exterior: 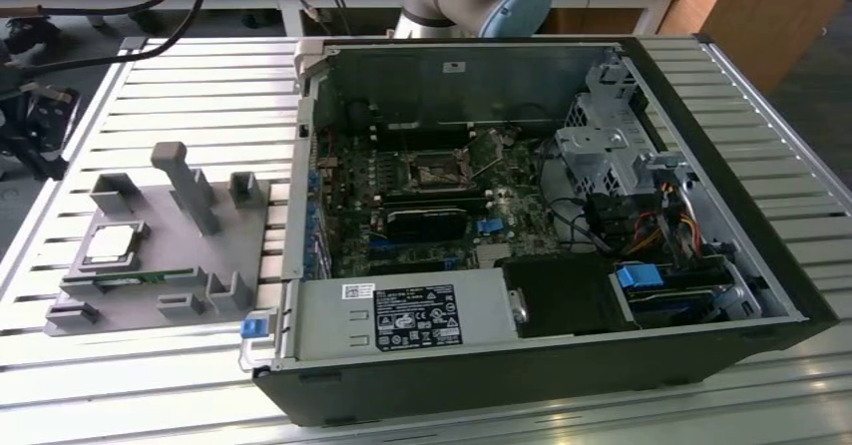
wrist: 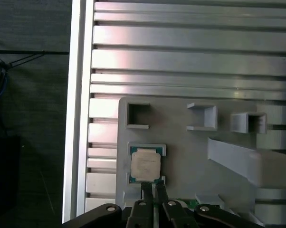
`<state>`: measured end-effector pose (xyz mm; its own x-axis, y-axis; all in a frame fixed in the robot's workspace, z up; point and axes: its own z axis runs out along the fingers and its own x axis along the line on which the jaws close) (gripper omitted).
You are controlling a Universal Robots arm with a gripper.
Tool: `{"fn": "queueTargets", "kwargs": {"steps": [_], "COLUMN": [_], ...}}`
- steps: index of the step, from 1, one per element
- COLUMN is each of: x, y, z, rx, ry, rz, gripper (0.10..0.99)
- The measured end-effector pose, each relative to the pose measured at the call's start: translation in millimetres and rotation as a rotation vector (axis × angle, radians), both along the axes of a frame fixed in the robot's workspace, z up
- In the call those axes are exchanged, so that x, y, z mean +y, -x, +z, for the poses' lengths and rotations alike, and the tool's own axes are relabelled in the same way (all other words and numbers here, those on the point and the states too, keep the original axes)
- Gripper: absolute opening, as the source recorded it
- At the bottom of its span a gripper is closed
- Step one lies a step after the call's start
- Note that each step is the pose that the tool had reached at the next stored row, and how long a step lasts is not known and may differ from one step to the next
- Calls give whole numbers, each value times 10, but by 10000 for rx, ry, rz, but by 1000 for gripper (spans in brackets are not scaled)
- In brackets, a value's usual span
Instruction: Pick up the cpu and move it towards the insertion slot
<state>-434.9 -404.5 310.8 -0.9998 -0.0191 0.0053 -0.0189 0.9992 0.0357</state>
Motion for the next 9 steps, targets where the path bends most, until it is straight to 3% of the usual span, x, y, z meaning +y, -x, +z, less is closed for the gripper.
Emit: {"fn": "queueTargets", "kwargs": {"steps": [1,2,8,9], "x": [0,0,-2,-2], "y": [0,1,4,4], "z": [-16,-31,-119,-135], "rx": [5,8,41,47], "ry": [1,1,1,0], "rz": [0,0,0,0], "gripper": [169,239,251,314]}}
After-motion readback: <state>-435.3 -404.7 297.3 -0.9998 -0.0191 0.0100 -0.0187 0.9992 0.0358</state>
